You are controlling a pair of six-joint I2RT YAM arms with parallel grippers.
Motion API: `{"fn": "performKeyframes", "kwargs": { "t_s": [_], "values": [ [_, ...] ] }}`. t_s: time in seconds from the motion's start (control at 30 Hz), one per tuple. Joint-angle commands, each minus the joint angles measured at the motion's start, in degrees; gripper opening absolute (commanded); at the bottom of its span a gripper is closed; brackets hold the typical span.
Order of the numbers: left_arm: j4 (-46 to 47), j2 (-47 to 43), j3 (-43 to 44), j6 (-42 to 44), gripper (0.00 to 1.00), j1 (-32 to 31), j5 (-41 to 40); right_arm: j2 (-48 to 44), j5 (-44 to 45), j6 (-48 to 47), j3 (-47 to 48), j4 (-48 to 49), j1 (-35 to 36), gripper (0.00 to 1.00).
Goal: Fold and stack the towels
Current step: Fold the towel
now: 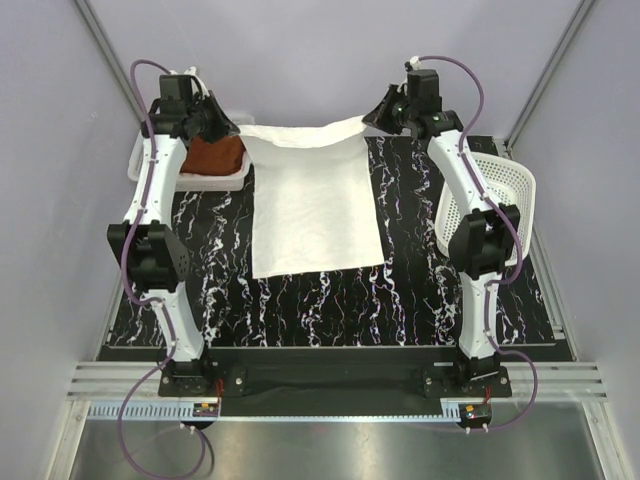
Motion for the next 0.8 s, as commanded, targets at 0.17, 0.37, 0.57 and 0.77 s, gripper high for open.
{"fn": "performKeyframes", "kwargs": {
  "t_s": [0.17,0.37,0.57,0.77],
  "values": [
    [1.53,-11.26,-23.79,2.19,0.00,-0.36,4.18,-9.96,-3.56,0.14,-22.58,6.54,0.15,0.00],
    [2.23,-16.63,-39.20,2.99,0.00,-1.94,2.33,-14.72,-3.91,-0.21,-35.16,4.19,0.24,0.00],
    [4.69,-20.32,-50.99,1.14,0.00,-3.96,2.59,-17.89,-6.46,-3.28,-43.61,1.81,0.24,0.00],
    [-0.40,-23.22,-48.80,-0.09,0.00,-5.37,-2.06,-19.21,-5.76,-6.80,-40.80,-4.07,0.33,0.00]
  ]
}}
